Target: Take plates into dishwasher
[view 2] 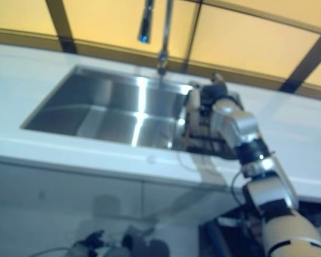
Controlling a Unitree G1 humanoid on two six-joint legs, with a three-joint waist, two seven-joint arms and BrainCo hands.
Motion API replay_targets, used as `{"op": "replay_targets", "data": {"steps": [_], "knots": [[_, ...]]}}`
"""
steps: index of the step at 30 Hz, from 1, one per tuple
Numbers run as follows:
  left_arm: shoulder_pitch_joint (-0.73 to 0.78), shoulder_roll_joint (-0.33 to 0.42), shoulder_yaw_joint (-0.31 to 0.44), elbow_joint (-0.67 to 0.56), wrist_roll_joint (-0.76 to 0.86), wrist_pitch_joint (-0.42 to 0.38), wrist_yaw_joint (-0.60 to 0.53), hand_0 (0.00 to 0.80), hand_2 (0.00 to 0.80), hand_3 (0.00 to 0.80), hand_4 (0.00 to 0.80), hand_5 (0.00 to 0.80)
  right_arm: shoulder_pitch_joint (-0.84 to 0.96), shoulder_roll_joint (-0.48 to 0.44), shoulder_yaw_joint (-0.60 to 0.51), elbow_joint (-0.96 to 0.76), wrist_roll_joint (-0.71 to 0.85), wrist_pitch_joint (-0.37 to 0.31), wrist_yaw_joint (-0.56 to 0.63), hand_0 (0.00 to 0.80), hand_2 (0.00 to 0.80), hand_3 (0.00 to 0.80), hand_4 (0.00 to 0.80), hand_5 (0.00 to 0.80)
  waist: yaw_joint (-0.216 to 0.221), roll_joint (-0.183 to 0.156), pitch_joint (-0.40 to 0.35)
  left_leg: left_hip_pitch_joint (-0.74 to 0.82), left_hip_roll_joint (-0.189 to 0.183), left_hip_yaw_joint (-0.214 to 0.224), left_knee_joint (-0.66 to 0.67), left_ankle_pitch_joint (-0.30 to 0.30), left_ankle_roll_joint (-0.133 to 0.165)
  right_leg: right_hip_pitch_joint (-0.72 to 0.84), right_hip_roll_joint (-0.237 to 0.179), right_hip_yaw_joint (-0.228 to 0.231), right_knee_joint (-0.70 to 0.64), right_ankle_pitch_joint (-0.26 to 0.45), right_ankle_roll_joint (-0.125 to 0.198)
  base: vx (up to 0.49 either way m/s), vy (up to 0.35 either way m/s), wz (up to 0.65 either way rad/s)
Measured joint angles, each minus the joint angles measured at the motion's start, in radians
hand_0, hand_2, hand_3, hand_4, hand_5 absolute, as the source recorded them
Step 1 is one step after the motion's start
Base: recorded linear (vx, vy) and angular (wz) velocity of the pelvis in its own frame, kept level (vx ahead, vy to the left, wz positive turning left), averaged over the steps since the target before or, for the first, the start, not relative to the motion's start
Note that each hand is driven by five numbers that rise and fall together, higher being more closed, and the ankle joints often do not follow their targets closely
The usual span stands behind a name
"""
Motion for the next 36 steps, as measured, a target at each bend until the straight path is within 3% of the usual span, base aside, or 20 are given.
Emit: {"op": "replay_targets", "data": {"steps": [16, 36], "knots": [[0.000, 0.001, -0.003, 0.000, 0.000, 0.004, 0.000, 0.000, 0.000, 0.000, 0.000, 0.000, 0.054, 0.032, 0.033, 0.001, 0.032, 0.045, 0.043, 0.000, 0.000, 0.000, 0.000, 0.000, -0.001, -0.011, -0.008, -0.002, 0.004, 0.018, 0.001, 0.000, 0.000, -0.014, 0.000, 0.017, 0.007, 0.001, -0.002, 0.000, -0.005, -0.03], [-0.004, 0.000, -0.004, 0.000, -0.001, 0.005, 0.001, 0.000, 0.000, 0.000, 0.000, 0.000, 0.073, 0.075, 0.033, 0.066, 0.039, 0.052, -0.009, 0.000, 0.000, 0.000, 0.000, 0.000, 0.000, -0.005, -0.006, -0.018, 0.005, 0.017, 0.005, -0.001, 0.000, -0.029, 0.000, 0.017, 0.009, 0.001, -0.002, 0.000, 0.000, 0.00]]}}
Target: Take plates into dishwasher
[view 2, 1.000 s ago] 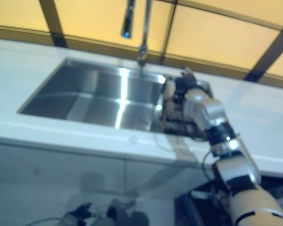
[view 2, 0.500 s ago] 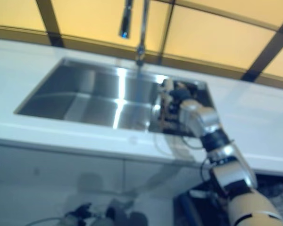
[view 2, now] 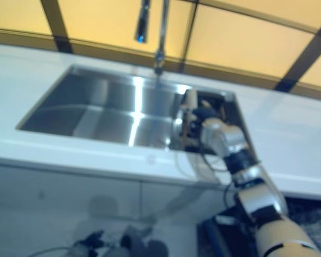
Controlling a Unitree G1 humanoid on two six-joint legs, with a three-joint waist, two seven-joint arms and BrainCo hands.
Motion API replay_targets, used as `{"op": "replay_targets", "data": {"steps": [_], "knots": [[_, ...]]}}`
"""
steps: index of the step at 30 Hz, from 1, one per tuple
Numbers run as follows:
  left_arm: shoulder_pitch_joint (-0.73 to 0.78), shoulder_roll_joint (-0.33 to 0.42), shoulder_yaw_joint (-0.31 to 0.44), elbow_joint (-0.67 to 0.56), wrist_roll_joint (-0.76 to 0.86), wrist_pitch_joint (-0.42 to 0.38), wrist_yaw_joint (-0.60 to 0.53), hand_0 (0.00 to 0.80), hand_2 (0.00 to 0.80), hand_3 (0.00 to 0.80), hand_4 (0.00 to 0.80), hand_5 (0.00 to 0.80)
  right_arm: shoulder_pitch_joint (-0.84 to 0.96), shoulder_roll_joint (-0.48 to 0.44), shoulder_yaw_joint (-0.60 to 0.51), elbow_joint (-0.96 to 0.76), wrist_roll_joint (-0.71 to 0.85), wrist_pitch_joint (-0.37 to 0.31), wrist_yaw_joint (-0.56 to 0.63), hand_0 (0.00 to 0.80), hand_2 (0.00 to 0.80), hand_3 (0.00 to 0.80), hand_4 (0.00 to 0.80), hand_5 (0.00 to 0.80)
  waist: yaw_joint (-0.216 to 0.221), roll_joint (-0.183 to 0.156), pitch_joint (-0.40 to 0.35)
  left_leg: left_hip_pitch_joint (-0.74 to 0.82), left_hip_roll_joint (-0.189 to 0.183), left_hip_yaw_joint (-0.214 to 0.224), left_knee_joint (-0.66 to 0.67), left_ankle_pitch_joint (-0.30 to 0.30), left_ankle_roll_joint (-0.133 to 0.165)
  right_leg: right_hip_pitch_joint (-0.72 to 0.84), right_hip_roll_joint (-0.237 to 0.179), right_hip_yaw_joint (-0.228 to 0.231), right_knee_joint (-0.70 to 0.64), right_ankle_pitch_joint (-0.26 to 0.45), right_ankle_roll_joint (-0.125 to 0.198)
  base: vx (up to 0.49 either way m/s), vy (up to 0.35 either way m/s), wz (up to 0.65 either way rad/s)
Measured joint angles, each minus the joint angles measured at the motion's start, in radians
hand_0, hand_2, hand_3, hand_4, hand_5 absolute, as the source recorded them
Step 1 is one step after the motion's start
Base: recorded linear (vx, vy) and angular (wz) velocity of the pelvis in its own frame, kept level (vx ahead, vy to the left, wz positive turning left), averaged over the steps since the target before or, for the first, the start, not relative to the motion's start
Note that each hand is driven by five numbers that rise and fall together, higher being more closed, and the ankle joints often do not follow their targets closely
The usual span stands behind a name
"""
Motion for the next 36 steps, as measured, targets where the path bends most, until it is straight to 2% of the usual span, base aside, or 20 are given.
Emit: {"op": "replay_targets", "data": {"steps": [10, 20, 30, 36], "knots": [[-0.005, -0.001, -0.001, 0.000, 0.000, 0.002, -0.001, 0.000, 0.000, 0.000, 0.000, 0.000, -0.001, 0.000, 0.000, 0.055, -0.080, 0.021, -0.024, 0.000, 0.000, 0.000, 0.000, 0.000, 0.001, 0.007, 0.004, -0.003, 0.000, -0.001, 0.000, 0.001, 0.001, -0.004, -0.001, 0.000, 0.004, 0.000, 0.000, 0.000, 0.000, 0.00], [-0.009, -0.001, -0.001, 0.000, 0.000, 0.003, -0.001, 0.000, 0.000, 0.000, 0.000, 0.000, -0.001, 0.000, 0.000, 0.089, -0.082, 0.022, -0.027, 0.000, 0.000, 0.000, 0.000, 0.000, 0.003, 0.020, 0.013, -0.004, 0.000, -0.002, -0.003, 0.001, 0.001, -0.007, -0.001, -0.001, 0.005, 0.000, 0.000, 0.000, 0.000, 0.00], [-0.020, 0.001, 0.000, 0.000, 0.000, 0.000, -0.001, 0.000, 0.000, 0.000, 0.000, 0.000, -0.013, 0.000, 0.000, 0.092, -0.110, 0.022, -0.024, 0.000, 0.000, 0.000, 0.000, 0.000, 0.006, 0.013, 0.030, -0.019, -0.001, -0.004, -0.003, 0.002, 0.003, -0.021, -0.001, -0.003, 0.004, 0.000, 0.000, 0.000, 0.000, 0.00], [-0.036, 0.005, 0.000, 0.000, 0.000, 0.000, -0.001, 0.000, 0.000, 0.000, 0.000, 0.000, -0.028, 0.000, 0.000, 0.091, -0.127, 0.021, -0.024, 0.000, 0.000, 0.000, 0.000, 0.000, 0.008, -0.004, 0.057, -0.019, -0.002, -0.006, -0.005, 0.002, 0.002, -0.020, -0.001, -0.004, 0.005, 0.001, 0.000, 0.000, 0.000, 0.00]]}}
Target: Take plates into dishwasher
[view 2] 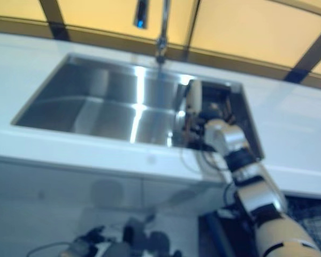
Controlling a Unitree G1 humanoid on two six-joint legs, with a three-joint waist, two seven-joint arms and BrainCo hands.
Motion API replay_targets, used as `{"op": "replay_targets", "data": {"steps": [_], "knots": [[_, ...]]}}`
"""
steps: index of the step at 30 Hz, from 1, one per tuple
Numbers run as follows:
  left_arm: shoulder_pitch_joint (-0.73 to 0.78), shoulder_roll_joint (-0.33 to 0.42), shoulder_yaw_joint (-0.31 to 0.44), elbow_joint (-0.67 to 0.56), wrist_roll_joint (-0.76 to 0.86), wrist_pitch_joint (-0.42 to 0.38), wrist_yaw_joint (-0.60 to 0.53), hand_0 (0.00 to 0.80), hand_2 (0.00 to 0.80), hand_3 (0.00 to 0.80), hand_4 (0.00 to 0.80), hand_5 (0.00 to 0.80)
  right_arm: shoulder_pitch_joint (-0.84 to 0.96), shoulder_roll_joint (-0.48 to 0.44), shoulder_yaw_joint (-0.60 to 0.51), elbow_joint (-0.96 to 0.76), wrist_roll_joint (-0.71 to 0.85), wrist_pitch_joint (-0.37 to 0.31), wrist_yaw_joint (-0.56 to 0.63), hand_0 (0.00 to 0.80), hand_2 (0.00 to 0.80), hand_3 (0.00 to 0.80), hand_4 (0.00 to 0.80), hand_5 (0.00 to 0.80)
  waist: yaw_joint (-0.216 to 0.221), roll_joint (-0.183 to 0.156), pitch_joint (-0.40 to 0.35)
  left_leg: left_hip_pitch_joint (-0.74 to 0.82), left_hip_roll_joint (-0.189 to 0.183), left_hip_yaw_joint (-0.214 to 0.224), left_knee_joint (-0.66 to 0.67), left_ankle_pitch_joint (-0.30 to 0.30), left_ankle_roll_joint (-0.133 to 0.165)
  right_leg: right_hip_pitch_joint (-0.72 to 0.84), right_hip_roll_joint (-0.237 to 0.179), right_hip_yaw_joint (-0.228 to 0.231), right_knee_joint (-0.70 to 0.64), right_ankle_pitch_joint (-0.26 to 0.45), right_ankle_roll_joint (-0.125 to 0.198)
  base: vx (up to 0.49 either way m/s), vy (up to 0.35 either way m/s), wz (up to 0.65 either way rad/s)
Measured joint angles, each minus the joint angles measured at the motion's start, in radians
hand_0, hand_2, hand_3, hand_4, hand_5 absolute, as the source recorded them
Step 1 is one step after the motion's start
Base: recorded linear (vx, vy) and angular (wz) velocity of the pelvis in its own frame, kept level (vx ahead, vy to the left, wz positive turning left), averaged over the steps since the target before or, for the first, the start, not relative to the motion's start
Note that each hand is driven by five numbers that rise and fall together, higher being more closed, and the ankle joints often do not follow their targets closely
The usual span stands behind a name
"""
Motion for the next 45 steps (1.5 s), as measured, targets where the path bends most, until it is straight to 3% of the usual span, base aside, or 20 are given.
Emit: {"op": "replay_targets", "data": {"steps": [45], "knots": [[0.002, 0.001, 0.000, -0.001, 0.000, -0.005, -0.001, 0.000, 0.000, 0.000, 0.000, 0.000, -0.013, -0.009, -0.001, 0.000, -0.028, -0.009, -0.004, 0.000, 0.000, 0.000, 0.000, 0.000, 0.002, 0.020, 0.022, 0.000, -0.002, -0.003, 0.007, -0.004, 0.006, -0.002, -0.005, 0.000, 0.014, 0.000, 0.000, 0.020, 0.001, 0.00]]}}
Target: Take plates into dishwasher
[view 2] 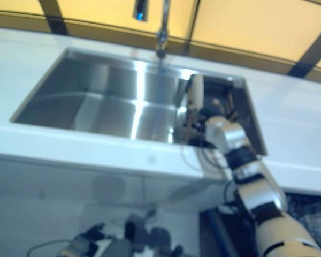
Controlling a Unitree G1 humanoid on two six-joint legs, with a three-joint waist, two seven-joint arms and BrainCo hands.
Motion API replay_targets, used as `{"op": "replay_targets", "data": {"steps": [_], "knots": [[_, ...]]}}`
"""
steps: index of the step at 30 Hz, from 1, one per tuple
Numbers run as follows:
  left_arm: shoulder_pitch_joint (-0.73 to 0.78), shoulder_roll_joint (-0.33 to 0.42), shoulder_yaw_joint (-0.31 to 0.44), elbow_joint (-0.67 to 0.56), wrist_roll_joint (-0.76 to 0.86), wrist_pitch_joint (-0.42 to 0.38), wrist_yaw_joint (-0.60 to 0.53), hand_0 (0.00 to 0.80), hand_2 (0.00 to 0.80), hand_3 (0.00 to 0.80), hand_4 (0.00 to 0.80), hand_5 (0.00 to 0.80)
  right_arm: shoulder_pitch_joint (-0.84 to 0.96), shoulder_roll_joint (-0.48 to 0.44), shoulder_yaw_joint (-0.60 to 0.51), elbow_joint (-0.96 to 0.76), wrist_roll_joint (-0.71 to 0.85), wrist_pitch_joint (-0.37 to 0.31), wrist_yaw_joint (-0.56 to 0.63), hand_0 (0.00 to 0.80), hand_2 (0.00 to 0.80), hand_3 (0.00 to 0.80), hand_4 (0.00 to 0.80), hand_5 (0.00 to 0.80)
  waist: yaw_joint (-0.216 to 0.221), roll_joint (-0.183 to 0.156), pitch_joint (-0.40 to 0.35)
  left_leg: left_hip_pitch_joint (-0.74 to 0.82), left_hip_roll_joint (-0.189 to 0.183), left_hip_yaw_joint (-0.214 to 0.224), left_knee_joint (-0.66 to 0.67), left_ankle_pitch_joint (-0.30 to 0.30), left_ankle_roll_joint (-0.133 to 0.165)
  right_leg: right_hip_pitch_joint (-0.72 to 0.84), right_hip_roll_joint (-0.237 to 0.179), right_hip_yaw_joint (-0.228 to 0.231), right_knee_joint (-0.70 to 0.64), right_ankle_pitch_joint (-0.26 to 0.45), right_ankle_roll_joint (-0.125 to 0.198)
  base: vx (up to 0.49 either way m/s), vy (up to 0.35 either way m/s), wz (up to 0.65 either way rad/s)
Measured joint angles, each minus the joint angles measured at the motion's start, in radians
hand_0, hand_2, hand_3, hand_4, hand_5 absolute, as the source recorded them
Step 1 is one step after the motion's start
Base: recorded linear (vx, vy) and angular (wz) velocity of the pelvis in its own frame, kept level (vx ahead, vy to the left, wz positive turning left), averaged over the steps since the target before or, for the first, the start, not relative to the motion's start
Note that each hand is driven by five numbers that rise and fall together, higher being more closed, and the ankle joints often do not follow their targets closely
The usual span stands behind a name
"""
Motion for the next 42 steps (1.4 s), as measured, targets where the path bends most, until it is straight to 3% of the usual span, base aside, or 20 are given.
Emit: {"op": "replay_targets", "data": {"steps": [18, 20, 21, 23, 28, 31, 32, 33, 38, 42], "knots": [[0.001, 0.001, 0.000, 0.000, 0.000, -0.005, -0.002, 0.000, 0.000, 0.000, 0.000, 0.000, -0.003, -0.008, 0.000, 0.000, -0.003, -0.015, 0.008, 0.000, 0.000, 0.000, 0.000, 0.000, 0.004, -0.002, -0.001, -0.003, 0.000, 0.000, 0.011, 0.000, 0.001, -0.002, -0.002, 0.000, 0.008, 0.000, 0.000, 0.004, 0.006, 0.00], [0.001, 0.001, 0.000, 0.000, 0.000, -0.007, -0.002, 0.000, 0.000, 0.000, 0.000, 0.000, -0.003, -0.008, 0.000, 0.000, -0.007, -0.015, 0.011, 0.185, 0.185, 0.185, 0.185, 0.185, 0.011, -0.003, -0.001, -0.004, 0.000, 0.000, 0.012, -0.001, 0.001, -0.002, -0.003, 0.000, 0.008, 0.000, 0.000, 0.031, 0.044, -0.01], [0.000, 0.001, 0.000, 0.000, 0.000, -0.008, -0.003, 0.000, 0.000, 0.000, 0.000, 0.000, -0.003, -0.008, 0.000, 0.000, -0.014, -0.015, 0.013, 0.226, 0.226, 0.226, 0.226, 0.226, 0.014, -0.003, -0.001, -0.005, -0.001, 0.000, 0.013, -0.001, 0.001, -0.003, -0.003, -0.001, 0.008, 0.000, 0.000, 0.029, 0.042, 0.00], [0.000, 0.001, 0.000, -0.002, 0.000, -0.008, -0.003, 0.000, 0.000, 0.000, 0.000, 0.000, -0.003, -0.008, 0.000, 0.000, -0.021, -0.017, 0.016, 0.420, 0.420, 0.420, 0.420, 0.420, 0.017, -0.005, -0.001, -0.006, -0.001, 0.000, 0.014, -0.001, 0.002, -0.004, -0.003, -0.001, 0.009, 0.000, 0.000, 0.025, 0.038, 0.01], [0.000, 0.003, 0.000, -0.007, 0.000, -0.010, -0.003, 0.000, 0.000, 0.000, 0.000, 0.000, -0.003, -0.008, 0.000, 0.000, -0.022, -0.020, 0.027, 0.555, 0.555, 0.555, 0.555, 0.555, 0.018, -0.011, -0.004, -0.019, -0.003, -0.001, 0.016, -0.001, 0.005, -0.019, -0.007, -0.001, 0.021, 0.000, 0.001, 0.018, 0.026, 0.01], [0.001, 0.004, 0.000, -0.007, 0.000, -0.008, -0.004, 0.000, 0.000, 0.000, 0.000, 0.000, -0.003, -0.020, -0.009, 0.001, -0.051, -0.032, 0.022, 0.590, 0.590, 0.590, 0.590, 0.590, 0.018, -0.012, -0.004, -0.018, -0.002, -0.008, 0.016, 0.000, 0.008, -0.024, -0.008, -0.001, 0.038, 0.000, 0.001, 0.000, 0.000, 0.00], [0.001, 0.005, 0.000, -0.007, 0.000, -0.008, -0.004, 0.000, 0.000, 0.000, 0.000, 0.000, -0.003, -0.028, -0.012, 0.001, -0.052, -0.033, 0.022, 0.678, 0.678, 0.678, 0.678, 0.678, 0.018, -0.013, -0.004, -0.018, -0.002, -0.009, 0.016, 0.001, 0.008, -0.026, -0.008, -0.002, 0.041, 0.000, 0.001, 0.000, 0.000, 0.00], [0.001, 0.006, 0.000, -0.007, 0.000, -0.008, -0.005, 0.000, 0.000, 0.000, 0.000, 0.000, -0.003, -0.034, -0.015, 0.001, -0.056, -0.038, 0.022, 0.706, 0.706, 0.706, 0.706, 0.706, 0.018, -0.015, -0.003, -0.018, -0.002, -0.009, 0.017, 0.001, 0.009, -0.026, -0.009, -0.002, 0.041, 0.000, 0.001, 0.000, 0.000, 0.00], [0.000, 0.018, 0.000, -0.010, 0.000, -0.009, -0.009, 0.000, 0.000, 0.000, 0.000, 0.000, -0.003, -0.045, -0.030, 0.000, -0.059, -0.057, 0.024, 0.800, 0.800, 0.800, 0.800, 0.800, 0.017, -0.030, -0.004, -0.034, -0.001, -0.009, 0.036, 0.002, 0.009, -0.037, -0.009, 0.000, 0.040, -0.007, -0.003, 0.000, 0.004, -0.01], [-0.001, 0.021, 0.000, -0.014, 0.000, -0.011, -0.009, 0.000, 0.000, 0.000, 0.000, 0.000, -0.003, -0.046, -0.041, 0.001, -0.059, -0.058, 0.029, 0.800, 0.800, 0.800, 0.800, 0.800, 0.018, -0.036, -0.004, -0.039, -0.003, -0.008, 0.040, 0.001, 0.009, -0.039, -0.011, 0.000, 0.039, -0.006, 0.001, 0.000, 0.000, 0.00]]}}
